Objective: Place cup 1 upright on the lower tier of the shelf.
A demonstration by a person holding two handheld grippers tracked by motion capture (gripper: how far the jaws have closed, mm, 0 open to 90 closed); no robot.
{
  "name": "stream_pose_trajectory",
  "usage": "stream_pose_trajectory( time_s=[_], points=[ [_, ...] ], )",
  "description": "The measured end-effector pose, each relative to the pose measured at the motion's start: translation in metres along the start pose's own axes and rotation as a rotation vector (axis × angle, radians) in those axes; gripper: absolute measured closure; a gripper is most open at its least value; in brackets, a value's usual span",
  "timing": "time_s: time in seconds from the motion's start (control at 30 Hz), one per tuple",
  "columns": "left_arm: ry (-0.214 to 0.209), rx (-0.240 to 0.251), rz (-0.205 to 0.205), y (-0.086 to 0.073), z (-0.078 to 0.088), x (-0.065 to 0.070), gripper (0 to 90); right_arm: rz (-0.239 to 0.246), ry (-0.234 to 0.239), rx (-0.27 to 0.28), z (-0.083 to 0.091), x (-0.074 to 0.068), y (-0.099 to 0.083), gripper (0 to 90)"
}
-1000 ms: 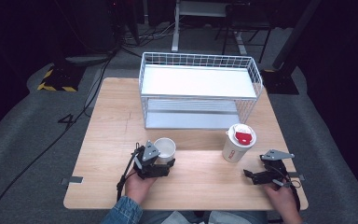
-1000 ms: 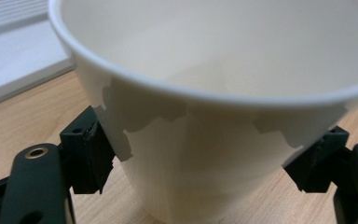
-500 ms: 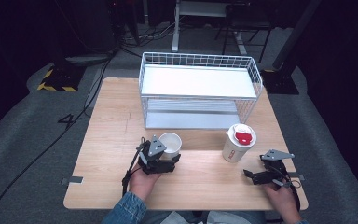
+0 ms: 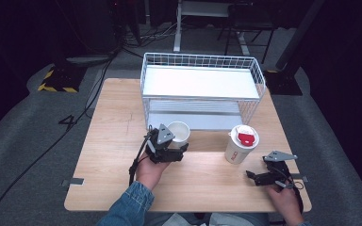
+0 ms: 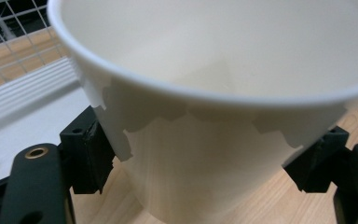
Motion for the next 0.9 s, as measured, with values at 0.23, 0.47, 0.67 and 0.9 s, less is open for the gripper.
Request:
stream_pose_trajectory(
  time_s=[0.23, 0.47, 0.67, 0.9],
  points=[
    [-0.009, 0.014, 0.01, 0.011, -0.007, -0.001, 22.4, -0.002, -0.001, 0.001, 0.0, 0.0, 0.0, 0.4],
    [0.005, 0.031, 0.009, 0.017, -0.026, -0.003, 22.4, -0.002, -0.001, 0.0, 0.0, 0.0, 0.0, 0.4],
    [0.039, 0.063, 0.028, 0.02, -0.038, -0.009, 22.4, -0.001, -0.002, 0.001, 0.0, 0.0, 0.0, 0.4],
    [0.068, 0.075, 0.039, 0.029, -0.05, -0.016, 22.3, -0.001, -0.001, 0.0, 0.0, 0.0, 0.0, 0.4]
  ],
)
Point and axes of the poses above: each handheld gripper's, and its own axes: z roughly backward along the jaws, y roughly out of its top, x roughly to its right, the point moved 1 cm from there along -z, roughly forward along the jaws, and after that the axes turned 10 degrees about z, right-handed, at the moved point
